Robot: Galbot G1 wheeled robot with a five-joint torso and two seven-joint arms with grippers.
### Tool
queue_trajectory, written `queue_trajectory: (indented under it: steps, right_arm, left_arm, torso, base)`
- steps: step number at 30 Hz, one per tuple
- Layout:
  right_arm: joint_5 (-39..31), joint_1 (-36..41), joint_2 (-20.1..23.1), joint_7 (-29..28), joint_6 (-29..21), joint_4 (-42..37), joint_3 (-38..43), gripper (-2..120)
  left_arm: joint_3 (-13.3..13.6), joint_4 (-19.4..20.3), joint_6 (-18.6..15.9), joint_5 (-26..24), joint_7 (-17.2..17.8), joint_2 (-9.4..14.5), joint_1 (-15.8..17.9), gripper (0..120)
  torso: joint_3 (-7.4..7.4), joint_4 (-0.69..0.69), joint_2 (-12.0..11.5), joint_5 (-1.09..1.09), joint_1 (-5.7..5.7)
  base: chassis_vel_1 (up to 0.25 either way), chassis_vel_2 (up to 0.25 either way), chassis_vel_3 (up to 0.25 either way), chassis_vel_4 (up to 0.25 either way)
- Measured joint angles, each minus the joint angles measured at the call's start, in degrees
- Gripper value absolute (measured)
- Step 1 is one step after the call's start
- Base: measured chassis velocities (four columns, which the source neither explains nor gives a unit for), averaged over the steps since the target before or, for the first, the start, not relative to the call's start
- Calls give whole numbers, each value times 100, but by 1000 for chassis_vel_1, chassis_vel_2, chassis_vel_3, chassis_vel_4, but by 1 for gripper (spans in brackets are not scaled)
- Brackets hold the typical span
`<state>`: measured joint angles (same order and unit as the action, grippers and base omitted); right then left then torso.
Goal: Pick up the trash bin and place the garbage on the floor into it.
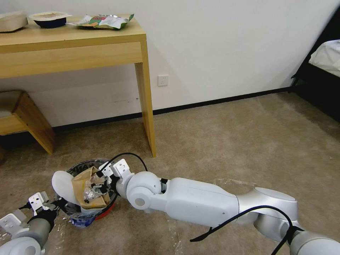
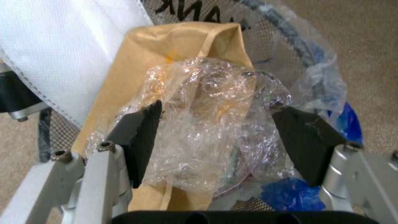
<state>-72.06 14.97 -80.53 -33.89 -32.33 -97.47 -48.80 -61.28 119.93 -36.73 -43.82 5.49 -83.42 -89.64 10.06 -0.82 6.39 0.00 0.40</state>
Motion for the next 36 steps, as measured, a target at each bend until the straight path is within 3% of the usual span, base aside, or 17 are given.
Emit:
queue_trajectory:
  steps: [21,28,36]
  right_arm:
    - [18,55,-33,29,5,142,-20,67]
    - [67,77,-137,108,29,328,-67,59]
    - [115,42,-300,169,50,564,-120,59]
  left_arm:
    - [8,8,0,7,7,-8,4,1]
    - [-8,37,0,-2,11,-4,-14,1]
    - [-1,53,0,-3,13,-19,-28,1]
  torso:
    - [0,0,0,0,0]
    - [0,0,0,0,0]
    - [0,0,0,0,0]
  base:
    - [0,0,0,0]
    - [0,0,0,0]
    - [0,0,0,0]
